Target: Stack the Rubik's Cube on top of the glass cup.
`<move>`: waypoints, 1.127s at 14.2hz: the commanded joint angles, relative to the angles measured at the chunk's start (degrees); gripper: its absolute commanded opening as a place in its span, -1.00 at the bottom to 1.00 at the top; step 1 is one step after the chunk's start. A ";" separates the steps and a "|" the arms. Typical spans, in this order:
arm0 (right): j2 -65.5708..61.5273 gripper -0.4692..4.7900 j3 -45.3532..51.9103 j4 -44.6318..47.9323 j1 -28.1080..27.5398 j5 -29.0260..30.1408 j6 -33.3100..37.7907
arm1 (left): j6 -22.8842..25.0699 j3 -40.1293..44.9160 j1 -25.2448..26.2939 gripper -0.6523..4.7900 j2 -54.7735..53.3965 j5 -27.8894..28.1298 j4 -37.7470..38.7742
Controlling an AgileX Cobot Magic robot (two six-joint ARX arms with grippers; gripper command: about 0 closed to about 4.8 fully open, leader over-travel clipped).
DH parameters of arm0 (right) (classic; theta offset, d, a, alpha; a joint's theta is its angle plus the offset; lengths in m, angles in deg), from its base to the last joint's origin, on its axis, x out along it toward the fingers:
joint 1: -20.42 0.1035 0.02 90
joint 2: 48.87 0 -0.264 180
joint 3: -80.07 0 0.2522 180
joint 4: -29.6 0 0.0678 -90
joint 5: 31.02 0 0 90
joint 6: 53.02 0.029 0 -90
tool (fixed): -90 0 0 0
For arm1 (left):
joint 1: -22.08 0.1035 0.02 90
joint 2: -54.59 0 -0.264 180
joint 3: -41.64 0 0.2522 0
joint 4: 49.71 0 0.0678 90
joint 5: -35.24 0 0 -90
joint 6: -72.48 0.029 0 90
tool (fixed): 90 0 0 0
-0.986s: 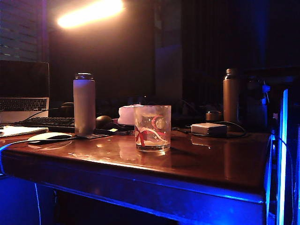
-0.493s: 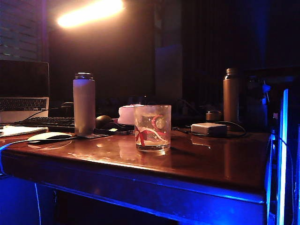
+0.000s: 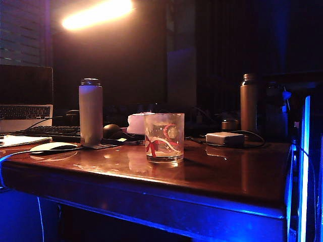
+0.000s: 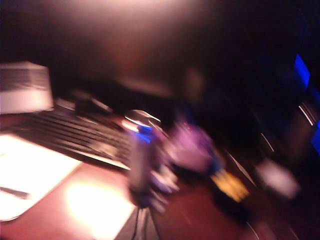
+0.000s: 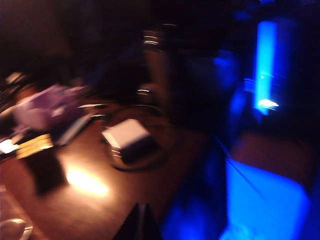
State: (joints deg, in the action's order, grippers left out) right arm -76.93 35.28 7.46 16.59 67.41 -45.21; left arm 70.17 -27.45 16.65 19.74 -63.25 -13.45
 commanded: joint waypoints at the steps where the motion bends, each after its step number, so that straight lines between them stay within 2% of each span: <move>1: -12.48 -0.82 -12.02 0.68 0.22 8.46 -6.62 | 5.62 -15.87 -0.07 -0.77 -11.13 -13.44 17.07; 2: -17.42 -0.82 -17.25 -1.84 0.92 8.24 -6.67 | 6.86 -21.51 -0.15 -0.77 -15.02 -17.81 23.06; 3: -21.38 -0.82 -21.35 -4.02 1.57 8.24 -6.86 | 6.91 -25.53 -0.15 -0.77 -17.62 -19.65 27.23; 6: -36.54 -0.82 -34.62 -10.10 6.05 8.26 -8.07 | 9.92 -33.73 -2.23 -0.77 -23.76 -19.37 36.04; 9: -50.77 -0.82 -46.38 -14.82 12.92 8.24 -11.45 | 12.90 -35.12 -2.99 -0.77 -25.83 -18.36 37.24; 12: -62.75 -0.82 -56.06 -14.12 18.67 8.20 -12.35 | 13.03 -35.15 -2.93 -0.77 -25.81 -18.10 37.18; 16: -77.81 -0.82 -67.32 -11.39 21.92 7.69 -12.35 | 13.03 -35.15 -2.93 -0.77 -25.83 -18.10 36.98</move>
State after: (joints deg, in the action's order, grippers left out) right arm -153.21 -30.22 -5.07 38.14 75.54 -57.38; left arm 83.02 -62.35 13.67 -6.21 -81.32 24.27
